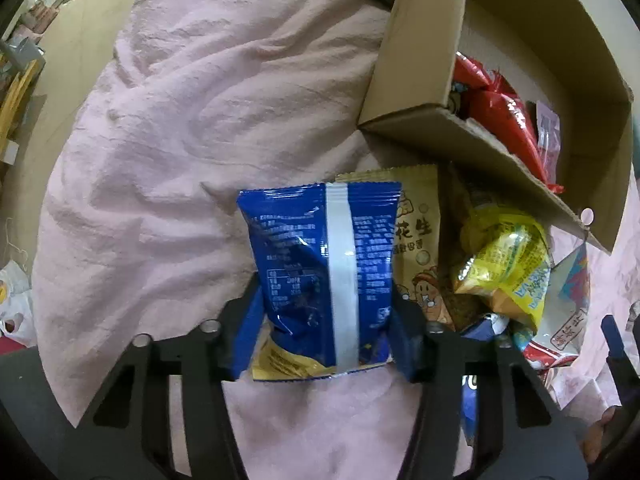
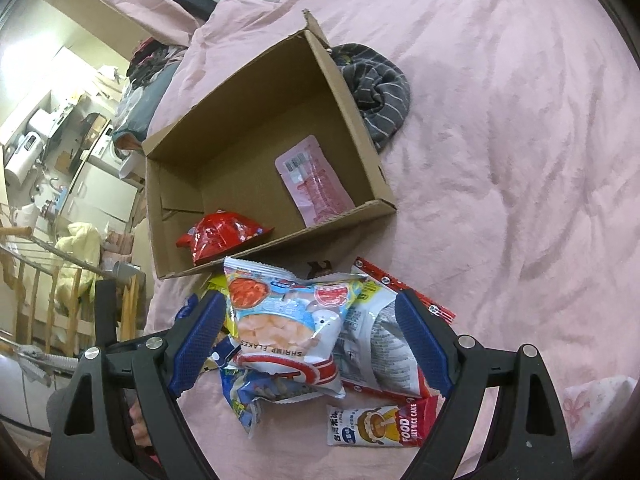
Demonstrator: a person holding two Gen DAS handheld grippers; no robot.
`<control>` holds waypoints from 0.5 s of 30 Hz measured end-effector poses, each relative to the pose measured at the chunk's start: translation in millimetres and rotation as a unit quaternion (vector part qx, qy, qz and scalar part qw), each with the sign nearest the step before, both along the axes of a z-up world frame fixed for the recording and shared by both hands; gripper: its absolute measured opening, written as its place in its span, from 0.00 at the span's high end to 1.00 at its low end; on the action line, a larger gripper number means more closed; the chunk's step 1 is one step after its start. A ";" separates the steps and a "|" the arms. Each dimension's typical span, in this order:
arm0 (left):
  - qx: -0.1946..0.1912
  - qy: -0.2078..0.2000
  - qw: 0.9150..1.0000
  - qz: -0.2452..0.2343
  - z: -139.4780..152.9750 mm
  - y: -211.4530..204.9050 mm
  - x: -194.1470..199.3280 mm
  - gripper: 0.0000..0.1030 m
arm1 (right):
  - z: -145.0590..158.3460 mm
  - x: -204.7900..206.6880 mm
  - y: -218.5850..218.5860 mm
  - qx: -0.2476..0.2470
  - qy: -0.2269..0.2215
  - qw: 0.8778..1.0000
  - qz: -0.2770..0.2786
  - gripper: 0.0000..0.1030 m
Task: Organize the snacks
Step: 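Grasp the blue packet with the left gripper while the right grasps the shrimp-flake bag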
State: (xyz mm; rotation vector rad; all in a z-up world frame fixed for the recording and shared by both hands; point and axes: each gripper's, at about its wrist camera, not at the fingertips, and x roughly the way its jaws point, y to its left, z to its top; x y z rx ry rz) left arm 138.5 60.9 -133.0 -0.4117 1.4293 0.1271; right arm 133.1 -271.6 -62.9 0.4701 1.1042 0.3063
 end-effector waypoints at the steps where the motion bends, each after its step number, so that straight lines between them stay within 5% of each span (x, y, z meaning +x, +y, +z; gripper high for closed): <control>1: 0.002 -0.001 1.000 -0.004 2.1 -1.4 -1.9 0.64 | -1.9 0.6 -0.7 0.005 0.005 1.000 0.000 0.14; 11: 0.041 -0.051 0.997 -0.041 43.6 -10.2 -23.7 0.68 | -34.9 12.8 23.3 0.070 0.089 0.993 0.025 0.14; 15: 0.043 -0.063 0.996 -0.050 51.8 -20.0 -21.5 0.68 | -46.1 16.8 41.5 0.035 0.114 0.992 0.036 0.14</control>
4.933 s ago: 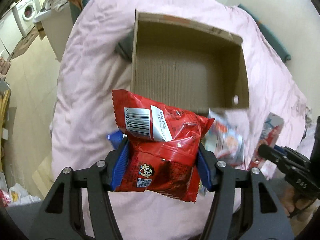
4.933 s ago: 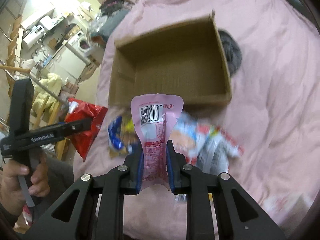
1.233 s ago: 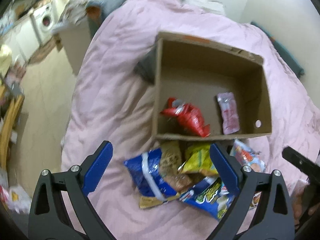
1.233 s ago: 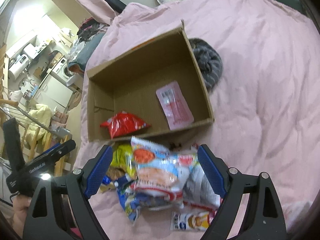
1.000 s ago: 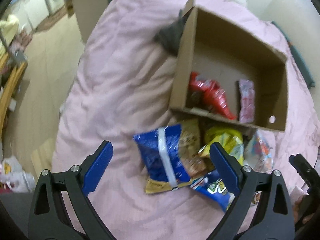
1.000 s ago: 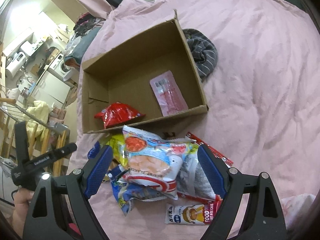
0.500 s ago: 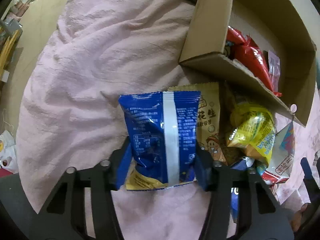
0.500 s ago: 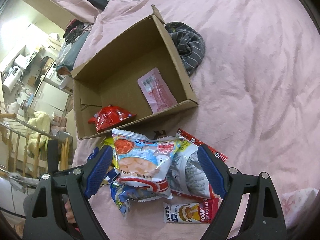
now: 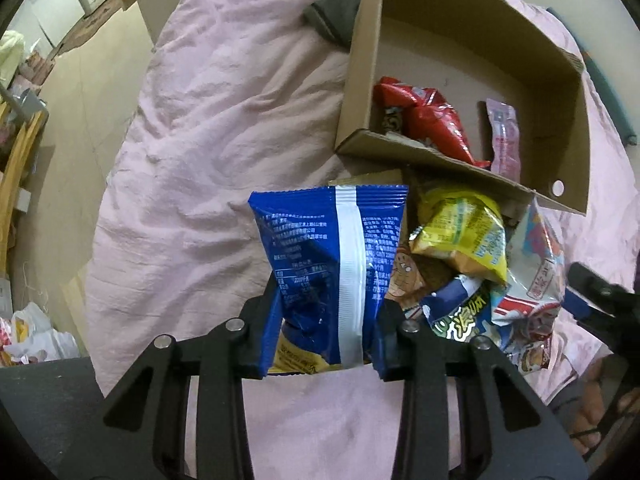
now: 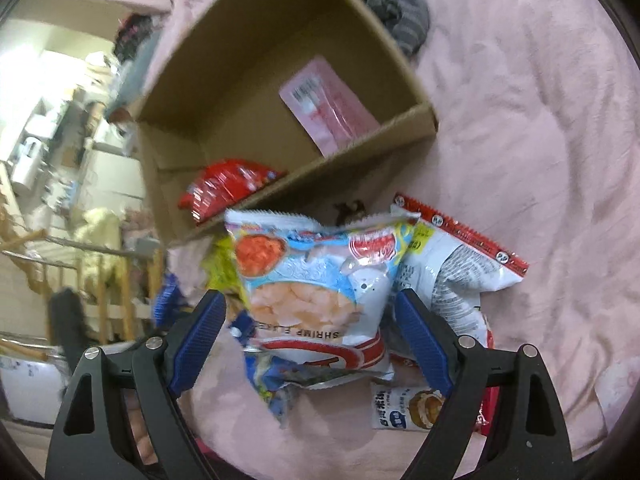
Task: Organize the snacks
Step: 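Grasp the blue packet with the left gripper while the right grasps the shrimp-flake bag, then carry both bags over the box and open both grippers to release them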
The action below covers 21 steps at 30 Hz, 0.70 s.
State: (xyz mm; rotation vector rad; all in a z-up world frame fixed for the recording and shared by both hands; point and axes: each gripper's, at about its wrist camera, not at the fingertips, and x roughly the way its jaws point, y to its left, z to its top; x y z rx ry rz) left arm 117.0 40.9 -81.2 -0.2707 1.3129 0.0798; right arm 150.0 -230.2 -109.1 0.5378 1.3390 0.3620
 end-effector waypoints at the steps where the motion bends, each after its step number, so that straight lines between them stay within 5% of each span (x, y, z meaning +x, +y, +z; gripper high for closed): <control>1: -0.001 -0.001 1.000 -0.001 1.3 1.4 -0.8 0.68 | -2.9 1.1 4.3 -0.005 0.005 1.000 0.004 0.14; 8: -0.002 -0.009 1.000 -0.004 1.1 3.5 -2.7 0.68 | -9.9 7.5 24.4 -0.034 0.006 0.999 0.025 0.15; 10: 0.003 -0.009 1.000 -0.007 0.2 2.2 -3.2 0.68 | -9.5 6.6 24.2 -0.051 0.003 0.998 0.032 0.34; 21: 0.013 -0.017 1.000 -0.007 17.5 4.6 -11.4 0.69 | 19.5 -21.6 7.1 -0.031 -0.023 0.998 0.057 0.42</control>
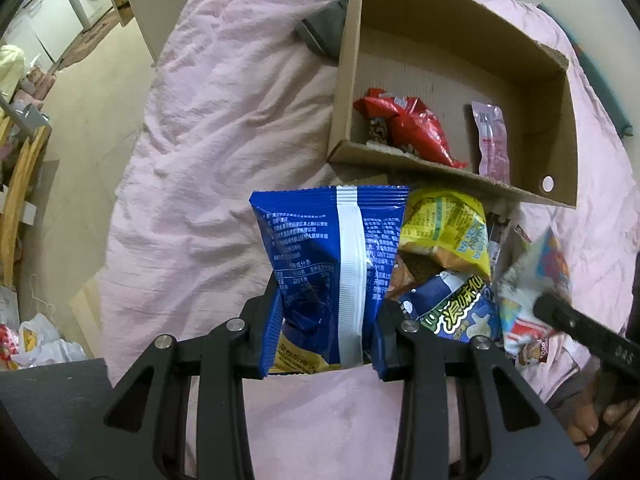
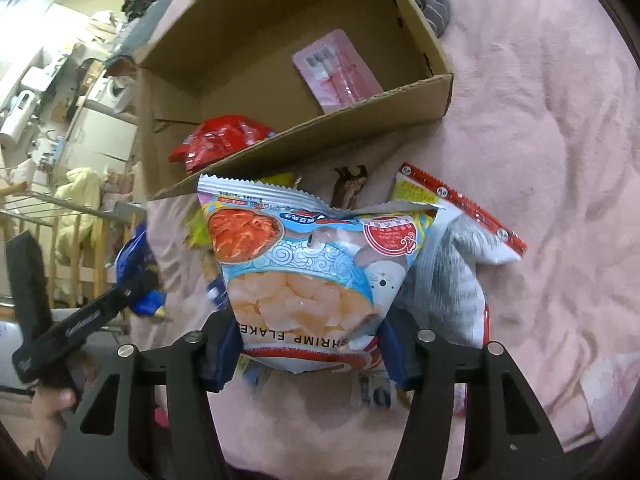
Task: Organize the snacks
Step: 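Carry both bags over the box and open both grippers to release them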
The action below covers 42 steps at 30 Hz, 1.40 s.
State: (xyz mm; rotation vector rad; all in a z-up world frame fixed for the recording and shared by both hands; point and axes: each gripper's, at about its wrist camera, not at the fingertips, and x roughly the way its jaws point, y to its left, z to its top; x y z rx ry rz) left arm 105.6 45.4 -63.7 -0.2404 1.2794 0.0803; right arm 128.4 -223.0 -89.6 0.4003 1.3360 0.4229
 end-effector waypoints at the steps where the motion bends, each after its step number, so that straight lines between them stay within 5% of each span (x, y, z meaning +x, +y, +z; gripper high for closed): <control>1: -0.001 -0.003 1.000 0.001 3.5 0.3 -0.1 0.69 | 3.3 -2.5 -0.8 0.003 -0.005 1.000 0.002 0.42; 14: 0.017 -0.059 0.998 -0.010 59.4 -4.7 2.4 0.69 | 54.9 -13.9 -3.2 -0.020 -0.081 0.997 0.008 0.42; 26: 0.034 -0.130 0.990 -0.045 112.0 -23.3 52.0 0.69 | 100.6 31.1 -3.4 -0.042 -0.158 0.986 0.002 0.42; 34: 0.025 -0.142 0.987 -0.064 108.3 -39.8 90.7 0.69 | 103.6 60.9 8.8 -0.055 -0.195 0.979 -0.003 0.42; 36: -0.004 -0.139 0.988 -0.066 100.8 -39.5 100.7 0.69 | 99.0 67.6 12.5 -0.061 -0.210 0.976 0.000 0.42; 42: 0.002 -0.155 0.985 -0.072 72.9 -43.6 117.6 0.69 | 60.7 81.3 12.3 -0.076 -0.214 0.974 -0.009 0.42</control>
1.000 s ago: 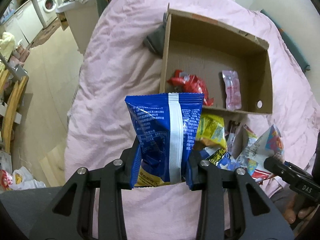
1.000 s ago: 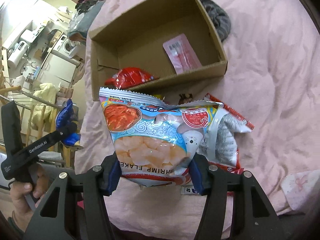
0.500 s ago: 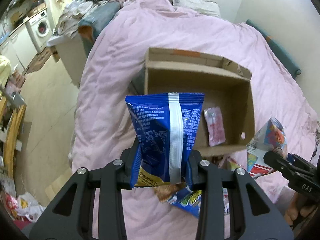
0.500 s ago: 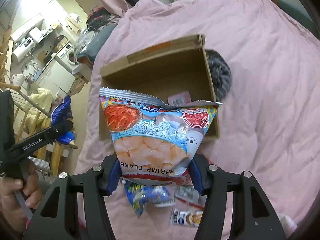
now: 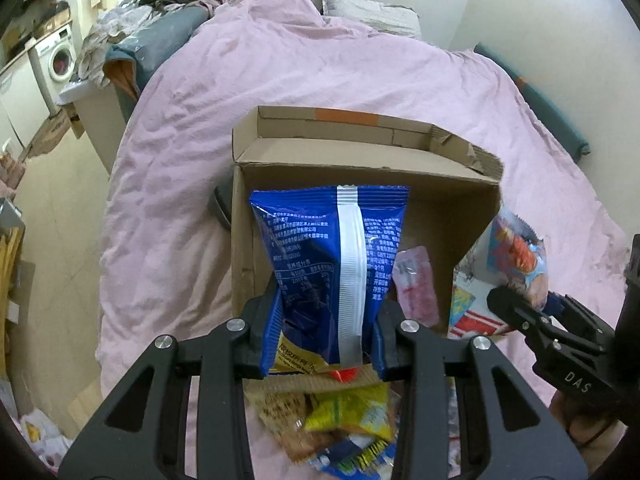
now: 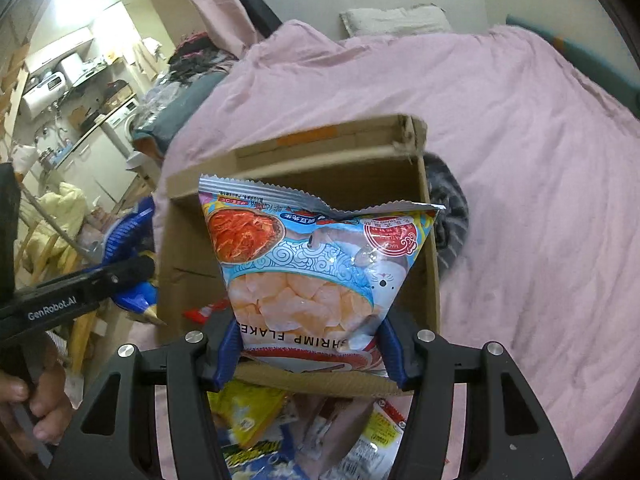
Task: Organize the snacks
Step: 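Carry both bags over the box and open both grippers to release them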
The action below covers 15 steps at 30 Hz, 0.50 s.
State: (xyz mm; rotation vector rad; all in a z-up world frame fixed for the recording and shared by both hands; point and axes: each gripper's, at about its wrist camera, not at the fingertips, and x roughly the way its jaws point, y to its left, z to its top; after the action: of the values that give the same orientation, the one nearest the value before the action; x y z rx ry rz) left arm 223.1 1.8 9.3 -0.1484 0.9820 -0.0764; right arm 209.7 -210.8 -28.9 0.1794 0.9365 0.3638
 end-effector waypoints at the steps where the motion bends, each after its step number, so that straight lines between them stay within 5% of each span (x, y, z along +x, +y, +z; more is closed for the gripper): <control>1: -0.001 0.003 1.000 0.000 -4.1 -0.4 1.4 0.69 | -5.4 2.1 1.0 -0.005 0.007 1.000 0.003 0.42; 15: 0.003 0.015 1.000 0.008 -24.5 -10.7 13.4 0.68 | -21.6 20.2 13.5 -0.032 0.028 0.999 0.021 0.42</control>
State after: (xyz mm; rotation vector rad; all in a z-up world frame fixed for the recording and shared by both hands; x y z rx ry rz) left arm 236.5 -8.8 -15.2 -0.1516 1.0118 -0.0572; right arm 229.9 -197.3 -50.5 0.1120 1.0065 0.3694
